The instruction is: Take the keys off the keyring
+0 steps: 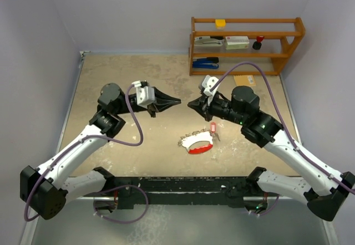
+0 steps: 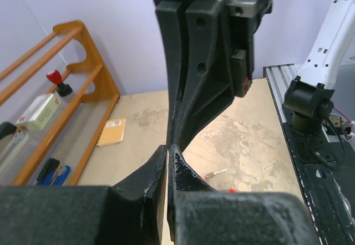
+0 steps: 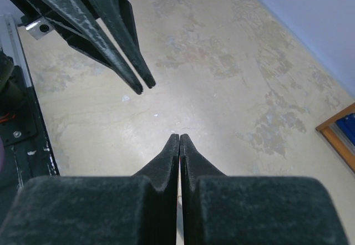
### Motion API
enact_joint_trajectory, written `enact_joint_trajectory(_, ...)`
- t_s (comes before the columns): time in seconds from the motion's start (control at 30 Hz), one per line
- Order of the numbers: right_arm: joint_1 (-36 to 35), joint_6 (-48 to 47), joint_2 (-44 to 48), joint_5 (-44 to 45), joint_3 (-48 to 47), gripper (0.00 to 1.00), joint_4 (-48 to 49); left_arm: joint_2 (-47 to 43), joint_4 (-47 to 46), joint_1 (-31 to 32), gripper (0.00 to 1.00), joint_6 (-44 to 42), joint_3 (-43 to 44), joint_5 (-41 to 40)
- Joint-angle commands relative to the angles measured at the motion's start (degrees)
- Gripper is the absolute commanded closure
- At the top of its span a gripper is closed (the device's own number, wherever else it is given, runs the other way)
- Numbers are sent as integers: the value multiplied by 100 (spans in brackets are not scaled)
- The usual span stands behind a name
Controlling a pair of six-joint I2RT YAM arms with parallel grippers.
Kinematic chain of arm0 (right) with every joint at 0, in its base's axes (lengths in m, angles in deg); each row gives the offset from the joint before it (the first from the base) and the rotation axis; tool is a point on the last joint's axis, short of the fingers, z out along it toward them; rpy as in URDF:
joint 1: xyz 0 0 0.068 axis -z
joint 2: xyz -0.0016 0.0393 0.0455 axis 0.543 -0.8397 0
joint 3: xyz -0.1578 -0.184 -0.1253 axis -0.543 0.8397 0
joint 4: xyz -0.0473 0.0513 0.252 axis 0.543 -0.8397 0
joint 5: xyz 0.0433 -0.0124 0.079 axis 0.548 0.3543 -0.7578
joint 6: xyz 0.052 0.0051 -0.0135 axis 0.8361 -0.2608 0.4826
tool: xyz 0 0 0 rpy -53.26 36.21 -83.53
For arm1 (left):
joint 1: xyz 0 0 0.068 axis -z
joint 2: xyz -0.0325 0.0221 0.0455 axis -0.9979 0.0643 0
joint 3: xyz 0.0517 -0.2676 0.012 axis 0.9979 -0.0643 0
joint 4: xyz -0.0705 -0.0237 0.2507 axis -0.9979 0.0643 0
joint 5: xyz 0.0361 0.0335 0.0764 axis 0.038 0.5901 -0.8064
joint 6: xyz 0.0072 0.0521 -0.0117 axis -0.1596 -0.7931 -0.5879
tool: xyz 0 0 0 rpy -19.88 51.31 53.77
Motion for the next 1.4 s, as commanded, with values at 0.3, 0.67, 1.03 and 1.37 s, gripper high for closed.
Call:
enact_joint_trajectory(0.3, -6, 687, -519, 2590, 37, 89, -594, 1022, 14, 43, 74, 476, -102, -1296)
enact_joint_trajectory(0.67, 136, 2397, -1205, 3766, 647, 0, -452, 1366, -266, 146, 64, 923, -473, -1984)
enact_joint_trajectory(1.03, 1856, 2753, -290, 2440, 1906, 35, 484, 1530, -578, 433, 65, 1215, -738, -2866)
enact_joint_trajectory(1.37, 1857, 2843, 299, 2405, 3095, 45, 403, 1879, -755, 725, 65, 1501, -684, -3318)
